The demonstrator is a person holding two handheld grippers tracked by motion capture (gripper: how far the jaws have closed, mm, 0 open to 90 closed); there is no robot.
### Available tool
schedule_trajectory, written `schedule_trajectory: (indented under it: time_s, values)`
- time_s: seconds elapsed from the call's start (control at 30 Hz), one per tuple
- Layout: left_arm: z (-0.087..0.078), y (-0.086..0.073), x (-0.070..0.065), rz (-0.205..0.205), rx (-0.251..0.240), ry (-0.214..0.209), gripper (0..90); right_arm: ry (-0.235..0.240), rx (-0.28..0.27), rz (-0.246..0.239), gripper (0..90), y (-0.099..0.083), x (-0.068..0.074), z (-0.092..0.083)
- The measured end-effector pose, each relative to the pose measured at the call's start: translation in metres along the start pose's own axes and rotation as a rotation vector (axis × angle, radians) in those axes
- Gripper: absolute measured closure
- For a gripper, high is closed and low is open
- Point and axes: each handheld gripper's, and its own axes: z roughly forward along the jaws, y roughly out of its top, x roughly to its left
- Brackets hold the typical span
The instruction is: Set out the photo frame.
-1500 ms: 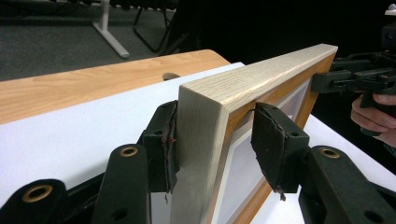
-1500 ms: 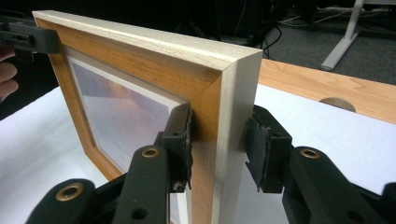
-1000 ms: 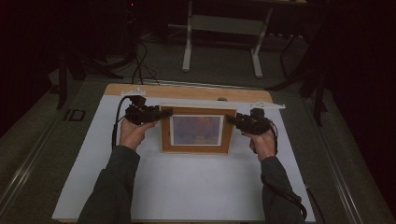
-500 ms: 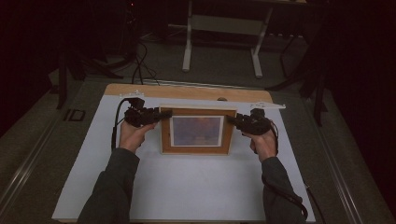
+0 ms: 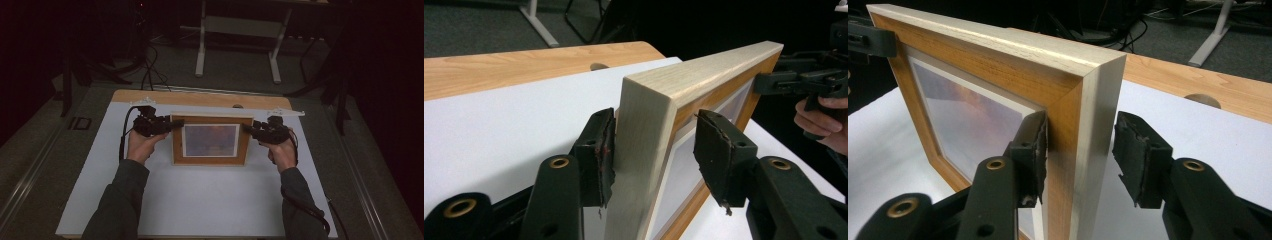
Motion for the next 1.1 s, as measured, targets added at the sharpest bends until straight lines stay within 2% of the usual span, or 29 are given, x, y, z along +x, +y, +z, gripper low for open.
schedule_trajectory:
  time_s: [0.33,0.77,1.1]
  values:
    - [-0.005,-0.002,-0.001,0.01,-0.006,0.015,48.2,-0.005,0.007,-0.007,49.7,-0.003,-0.001,0.001]
    - [-0.016,-0.005,-0.001,0.024,-0.021,0.018,47.9,0.011,0.004,-0.001,47.0,-0.003,-0.003,-0.004]
    - [-0.026,-0.007,-0.002,0.007,-0.039,0.029,48.0,0.014,-0.004,0.007,46.7,-0.006,-0.006,-0.01]
